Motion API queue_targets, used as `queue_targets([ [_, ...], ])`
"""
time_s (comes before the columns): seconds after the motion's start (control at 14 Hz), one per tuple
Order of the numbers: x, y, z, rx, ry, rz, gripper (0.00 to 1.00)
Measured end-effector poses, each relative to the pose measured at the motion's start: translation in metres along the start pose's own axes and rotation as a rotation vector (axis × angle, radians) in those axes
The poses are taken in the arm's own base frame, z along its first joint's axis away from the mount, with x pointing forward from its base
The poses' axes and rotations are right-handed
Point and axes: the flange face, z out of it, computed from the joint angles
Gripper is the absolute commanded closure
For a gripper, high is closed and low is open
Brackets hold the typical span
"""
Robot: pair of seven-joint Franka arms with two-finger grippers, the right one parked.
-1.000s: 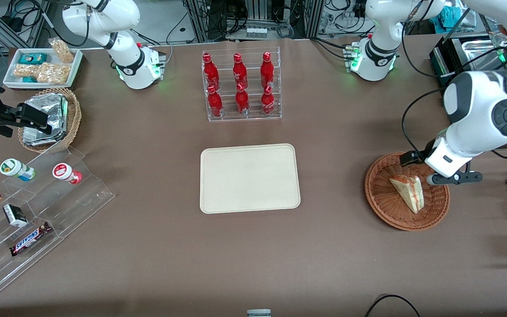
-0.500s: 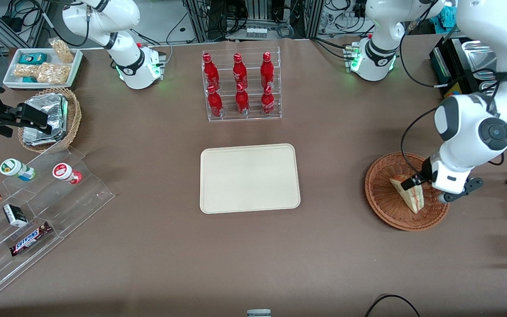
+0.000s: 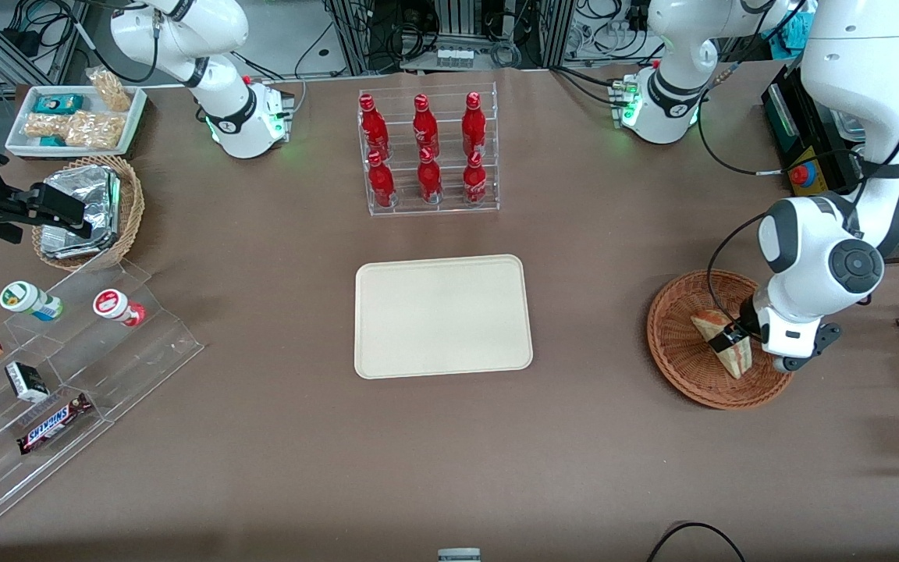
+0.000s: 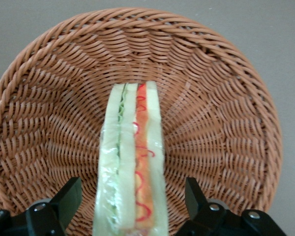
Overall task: Place sandwich from basket to tray
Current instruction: 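Lower the open left gripper around the sandwich and close it, then lift the sandwich and carry it with the left gripper over the tray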
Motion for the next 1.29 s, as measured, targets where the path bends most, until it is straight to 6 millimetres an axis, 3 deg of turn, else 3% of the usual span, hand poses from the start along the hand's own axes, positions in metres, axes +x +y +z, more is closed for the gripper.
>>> queue_targets([
  [0.14, 0.0, 0.0, 0.0, 0.001, -0.002, 0.001, 0.91],
  [0.36, -0.003, 0.0, -0.004, 0.021, -0.032, 0.021, 0.96],
  [0.5, -0.007, 0.006, -0.022, 0.038, -0.059, 0.041, 0.97],
  [0.64, -0.017, 0.027, -0.058, 0.049, -0.071, 0.087, 0.98],
  [0.79, -0.039, 0.06, -0.096, 0.063, -0.088, 0.195, 0.97],
  [0.93, -0.072, 0.105, -0.12, 0.072, -0.123, 0.314, 1.0],
  [1.07, -0.114, 0.16, -0.121, 0.051, -0.148, 0.411, 1.0],
  [1.29, -0.185, 0.241, -0.095, 0.009, -0.186, 0.497, 1.0],
])
